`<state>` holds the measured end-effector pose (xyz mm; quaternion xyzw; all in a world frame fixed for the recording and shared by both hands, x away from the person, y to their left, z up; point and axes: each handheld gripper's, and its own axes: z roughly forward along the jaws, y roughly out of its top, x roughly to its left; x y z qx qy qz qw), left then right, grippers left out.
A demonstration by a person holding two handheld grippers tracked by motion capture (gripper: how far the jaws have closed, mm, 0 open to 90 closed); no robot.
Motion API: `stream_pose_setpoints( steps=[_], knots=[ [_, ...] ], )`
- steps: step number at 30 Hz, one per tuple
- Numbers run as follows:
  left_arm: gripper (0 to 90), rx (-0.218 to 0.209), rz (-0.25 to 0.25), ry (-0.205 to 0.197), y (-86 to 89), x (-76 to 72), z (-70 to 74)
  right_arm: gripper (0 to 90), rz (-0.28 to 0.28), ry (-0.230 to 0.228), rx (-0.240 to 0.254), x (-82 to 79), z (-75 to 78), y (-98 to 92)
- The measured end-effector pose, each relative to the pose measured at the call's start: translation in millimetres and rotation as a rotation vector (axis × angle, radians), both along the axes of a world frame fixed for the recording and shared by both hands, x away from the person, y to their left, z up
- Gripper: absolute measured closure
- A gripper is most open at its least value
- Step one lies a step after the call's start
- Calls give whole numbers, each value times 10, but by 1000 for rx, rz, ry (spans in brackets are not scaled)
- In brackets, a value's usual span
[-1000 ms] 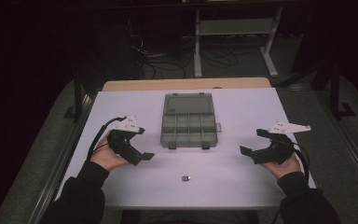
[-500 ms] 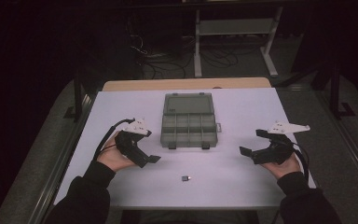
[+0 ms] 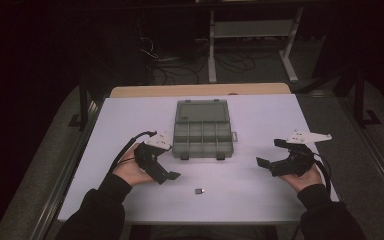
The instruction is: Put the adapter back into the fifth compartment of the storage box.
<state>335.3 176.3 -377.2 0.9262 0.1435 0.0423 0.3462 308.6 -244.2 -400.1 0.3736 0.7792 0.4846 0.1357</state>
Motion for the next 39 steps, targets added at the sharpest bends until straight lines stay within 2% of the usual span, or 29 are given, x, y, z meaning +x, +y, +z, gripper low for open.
stream_pose_setpoints(
  steps=[18, 29, 39],
  knots=[
    [0, 24, -52, 19, -173, -60, -120, 0, 12, 2, -8, 2, -6, 15],
    [0, 65, -95, 16, -309, -113, -204, 0, 20, 6, -18, 6, -16, 32],
    [0, 84, -114, 20, -386, -131, -270, 0, 24, 10, -21, 13, -21, 36]
  ],
)
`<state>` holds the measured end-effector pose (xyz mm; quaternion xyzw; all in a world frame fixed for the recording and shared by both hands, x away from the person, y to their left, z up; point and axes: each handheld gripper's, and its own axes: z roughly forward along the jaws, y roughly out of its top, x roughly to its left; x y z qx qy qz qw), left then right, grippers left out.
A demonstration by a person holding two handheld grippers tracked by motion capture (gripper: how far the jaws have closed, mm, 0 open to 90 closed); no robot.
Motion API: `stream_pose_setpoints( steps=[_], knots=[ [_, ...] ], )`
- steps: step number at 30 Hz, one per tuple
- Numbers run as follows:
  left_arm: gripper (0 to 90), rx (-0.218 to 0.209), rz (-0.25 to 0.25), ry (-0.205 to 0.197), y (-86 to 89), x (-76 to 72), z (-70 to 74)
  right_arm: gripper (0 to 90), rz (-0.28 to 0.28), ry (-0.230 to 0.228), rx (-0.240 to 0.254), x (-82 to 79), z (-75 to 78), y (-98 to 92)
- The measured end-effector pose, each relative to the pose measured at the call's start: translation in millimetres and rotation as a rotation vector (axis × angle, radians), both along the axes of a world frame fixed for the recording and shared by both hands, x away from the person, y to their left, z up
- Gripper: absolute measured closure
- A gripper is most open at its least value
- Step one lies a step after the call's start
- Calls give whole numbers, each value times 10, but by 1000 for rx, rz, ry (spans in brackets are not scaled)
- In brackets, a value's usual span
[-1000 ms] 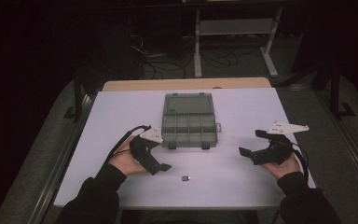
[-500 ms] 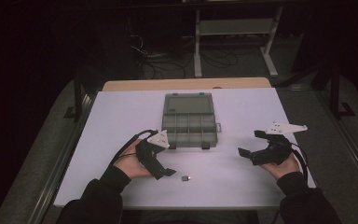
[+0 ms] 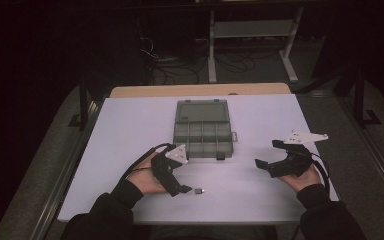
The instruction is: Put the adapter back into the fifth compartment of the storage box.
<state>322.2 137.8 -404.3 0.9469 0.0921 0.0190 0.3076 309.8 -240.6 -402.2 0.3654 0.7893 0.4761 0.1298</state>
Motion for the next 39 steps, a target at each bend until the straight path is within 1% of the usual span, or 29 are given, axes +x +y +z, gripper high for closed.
stream_pose_setpoints(
  steps=[3, 4, 8, 16, 22, 23, 29, 30, 32, 33, 39],
  knots=[
    [0, 1, -3, 2, -9, -1, -5, 0, 1, 1, 0, 1, -2, 1],
    [0, 9, -11, -1, -38, -11, -19, 0, 2, 0, -2, -3, 1, 4],
    [1, 17, -23, 0, -77, -19, -44, 0, 5, 0, -1, -3, 0, 4],
    [3, 22, -37, 2, -125, -34, -64, 0, 9, 1, -4, -3, -2, 10],
    [3, 36, -54, 9, -183, -43, -105, 0, 11, 3, -5, -2, -3, 13],
    [3, 46, -61, 15, -215, -53, -133, 0, 13, 2, -6, -1, -4, 14],
    [5, 55, -73, 23, -251, -64, -164, 0, 15, 2, -6, -2, -4, 16],
    [25, 56, -86, 27, -270, -75, -180, 0, 16, 3, -8, -2, -5, 19],
    [31, 56, -86, 27, -277, -81, -185, 0, 16, 3, -8, -2, -6, 20],
    [41, 55, -96, 30, -288, -88, -191, 0, 17, 3, -9, -2, -6, 21],
    [94, 50, -107, 35, -297, -92, -195, 0, 20, 5, -10, -1, -7, 23]
  ],
)
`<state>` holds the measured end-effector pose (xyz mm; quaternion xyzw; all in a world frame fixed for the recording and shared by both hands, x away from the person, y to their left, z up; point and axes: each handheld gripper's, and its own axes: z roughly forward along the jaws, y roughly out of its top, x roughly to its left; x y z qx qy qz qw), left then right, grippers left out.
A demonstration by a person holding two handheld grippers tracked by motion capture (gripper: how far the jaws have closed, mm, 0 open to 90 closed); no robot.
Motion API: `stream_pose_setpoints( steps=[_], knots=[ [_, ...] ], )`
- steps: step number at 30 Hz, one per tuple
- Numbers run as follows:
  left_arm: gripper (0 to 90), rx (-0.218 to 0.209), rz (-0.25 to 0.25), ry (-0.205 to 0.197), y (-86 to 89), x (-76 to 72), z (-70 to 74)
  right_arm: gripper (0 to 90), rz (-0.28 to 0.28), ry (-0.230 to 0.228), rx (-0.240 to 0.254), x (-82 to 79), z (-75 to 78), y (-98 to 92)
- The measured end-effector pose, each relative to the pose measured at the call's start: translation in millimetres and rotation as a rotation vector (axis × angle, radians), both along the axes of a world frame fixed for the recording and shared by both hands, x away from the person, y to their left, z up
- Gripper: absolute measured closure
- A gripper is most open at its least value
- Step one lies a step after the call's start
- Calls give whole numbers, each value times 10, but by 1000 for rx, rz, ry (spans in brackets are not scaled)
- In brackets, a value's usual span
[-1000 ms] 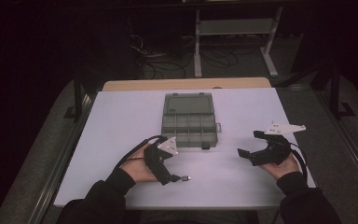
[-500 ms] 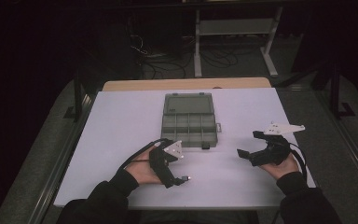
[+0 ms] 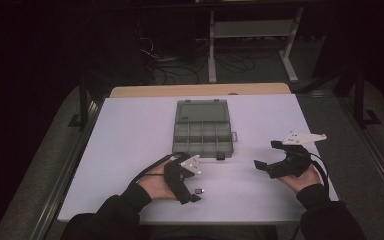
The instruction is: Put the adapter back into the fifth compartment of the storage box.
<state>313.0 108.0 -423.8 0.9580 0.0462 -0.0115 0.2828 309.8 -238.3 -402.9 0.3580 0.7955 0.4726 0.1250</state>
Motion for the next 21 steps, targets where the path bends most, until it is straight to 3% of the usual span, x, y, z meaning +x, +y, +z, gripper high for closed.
stream_pose_setpoints(
  steps=[17, 21],
  knots=[
    [318, 11, -56, 30, -50, -20, -53, 0, 6, 4, -4, -1, -4, 6],
    [469, 18, -60, 26, -43, -19, -54, 0, 8, 3, -7, 1, -6, 8]
  ],
)
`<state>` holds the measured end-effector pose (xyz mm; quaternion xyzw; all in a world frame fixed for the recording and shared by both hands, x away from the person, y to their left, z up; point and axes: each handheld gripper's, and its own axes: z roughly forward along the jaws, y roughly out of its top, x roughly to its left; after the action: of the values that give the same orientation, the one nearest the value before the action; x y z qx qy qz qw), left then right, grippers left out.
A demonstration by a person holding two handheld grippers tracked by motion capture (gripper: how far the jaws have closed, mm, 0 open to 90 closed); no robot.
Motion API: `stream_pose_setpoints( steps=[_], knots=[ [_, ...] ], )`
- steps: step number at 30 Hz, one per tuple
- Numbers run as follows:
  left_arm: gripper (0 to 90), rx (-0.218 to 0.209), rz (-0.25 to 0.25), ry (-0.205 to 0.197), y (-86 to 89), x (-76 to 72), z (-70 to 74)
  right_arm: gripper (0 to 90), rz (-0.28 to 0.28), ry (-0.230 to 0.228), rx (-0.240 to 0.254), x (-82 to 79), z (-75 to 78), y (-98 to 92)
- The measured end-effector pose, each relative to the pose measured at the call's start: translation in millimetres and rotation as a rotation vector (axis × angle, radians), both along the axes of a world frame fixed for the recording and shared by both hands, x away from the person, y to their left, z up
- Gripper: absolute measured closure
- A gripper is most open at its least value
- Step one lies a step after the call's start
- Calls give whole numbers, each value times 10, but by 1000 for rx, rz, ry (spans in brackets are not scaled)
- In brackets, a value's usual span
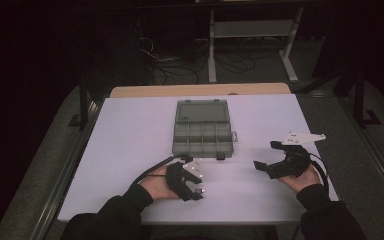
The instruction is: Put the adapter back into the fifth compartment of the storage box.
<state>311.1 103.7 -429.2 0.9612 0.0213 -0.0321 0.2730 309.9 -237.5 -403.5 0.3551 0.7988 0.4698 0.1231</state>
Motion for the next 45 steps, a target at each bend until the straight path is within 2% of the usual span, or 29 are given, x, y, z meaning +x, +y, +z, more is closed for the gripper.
stream_pose_setpoints(
  steps=[7, 14, 22, 24, 34, 39, 45],
  knots=[
    [592, 3, -6, -9, 7, 5, 1, 0, 2, 1, -2, 1, -1, 2],
    [652, 4, -6, -20, 0, 5, -3, 0, 4, 3, -5, 3, -4, 5],
    [716, 3, -5, -1, 0, 22, -1, 0, 5, 3, -5, 2, -4, 5],
    [760, 4, -5, 4, 3, 29, -1, 0, 8, 9, -4, 6, -9, 9],
    [761, -2, -13, 11, 20, 43, 6, 0, 10, 11, -5, 7, -10, 11],
    [762, -18, -2, 20, 61, 73, 33, 0, 10, 10, -3, 5, -9, 10],
    [762, -42, 12, 13, 125, 108, 89, 0, 11, 10, -3, 5, -10, 11]
  ],
)
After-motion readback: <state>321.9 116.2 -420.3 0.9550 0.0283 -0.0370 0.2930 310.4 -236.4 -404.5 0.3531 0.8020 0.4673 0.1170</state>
